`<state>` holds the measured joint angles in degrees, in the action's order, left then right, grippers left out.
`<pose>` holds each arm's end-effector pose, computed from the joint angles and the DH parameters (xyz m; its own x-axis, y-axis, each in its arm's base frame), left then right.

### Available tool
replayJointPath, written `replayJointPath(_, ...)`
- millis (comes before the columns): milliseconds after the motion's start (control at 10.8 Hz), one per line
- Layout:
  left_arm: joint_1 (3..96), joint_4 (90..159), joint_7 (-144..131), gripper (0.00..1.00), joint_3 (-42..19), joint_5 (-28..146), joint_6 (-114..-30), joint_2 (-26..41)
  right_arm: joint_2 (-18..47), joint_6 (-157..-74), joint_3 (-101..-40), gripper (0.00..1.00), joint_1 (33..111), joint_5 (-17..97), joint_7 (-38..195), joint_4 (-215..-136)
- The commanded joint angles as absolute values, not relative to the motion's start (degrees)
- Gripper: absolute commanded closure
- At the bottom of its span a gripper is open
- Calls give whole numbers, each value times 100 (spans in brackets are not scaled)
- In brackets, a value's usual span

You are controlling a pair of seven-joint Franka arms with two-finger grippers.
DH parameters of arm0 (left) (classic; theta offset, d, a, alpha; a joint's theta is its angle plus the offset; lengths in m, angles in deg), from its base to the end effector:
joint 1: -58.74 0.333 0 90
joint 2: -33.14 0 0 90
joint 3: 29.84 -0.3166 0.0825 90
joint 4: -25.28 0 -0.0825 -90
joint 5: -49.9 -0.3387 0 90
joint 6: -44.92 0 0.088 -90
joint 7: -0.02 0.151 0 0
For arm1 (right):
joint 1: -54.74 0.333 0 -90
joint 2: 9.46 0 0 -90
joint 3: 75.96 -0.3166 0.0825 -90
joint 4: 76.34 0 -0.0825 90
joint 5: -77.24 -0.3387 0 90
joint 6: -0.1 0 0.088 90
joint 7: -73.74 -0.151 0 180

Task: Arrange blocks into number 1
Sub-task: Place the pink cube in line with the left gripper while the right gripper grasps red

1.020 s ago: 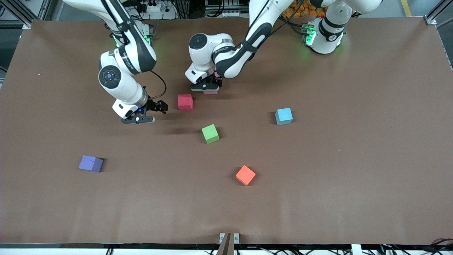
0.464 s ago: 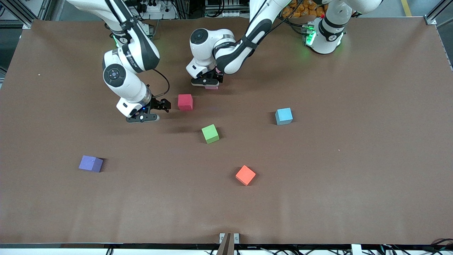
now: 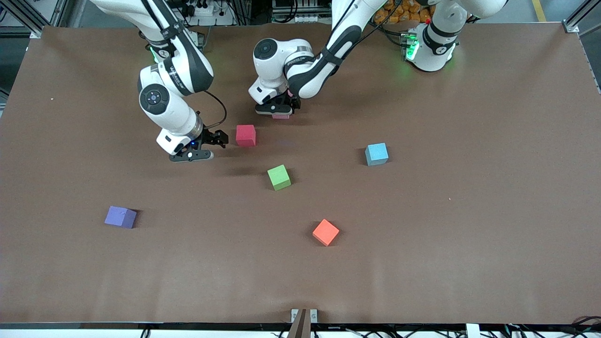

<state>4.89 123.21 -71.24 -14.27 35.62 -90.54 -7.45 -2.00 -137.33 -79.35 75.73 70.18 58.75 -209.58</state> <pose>0.2466 -0.5893 0.1783 0.9961 -0.0873 -0.0107 -0.0874 -0.9960 -0.0158 0.4359 0.2028 0.2709 0.9940 0.0728 -0.0811 0.0675 -0.9955 -0.0668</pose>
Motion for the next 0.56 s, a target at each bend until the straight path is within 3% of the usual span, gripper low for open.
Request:
replayJointPath(0, 521, 12398, -7178, 0, -1481, 3487, -8948, -256, -314, -13727, -7939, 0, 7671, 6907, 5827, -21029)
replayJointPath(185, 573, 12056, -7178, 0, -1490, 3487, -8457, -184, -244, -13780, -7939, 0, 7846, 6749, 5827, -21020)
replayJointPath(464, 1265, 12011, -7100, 0, -1499, 3452, -8410, -114, -16, -13937, -7939, 0, 8066, 6740, 5827, -21029)
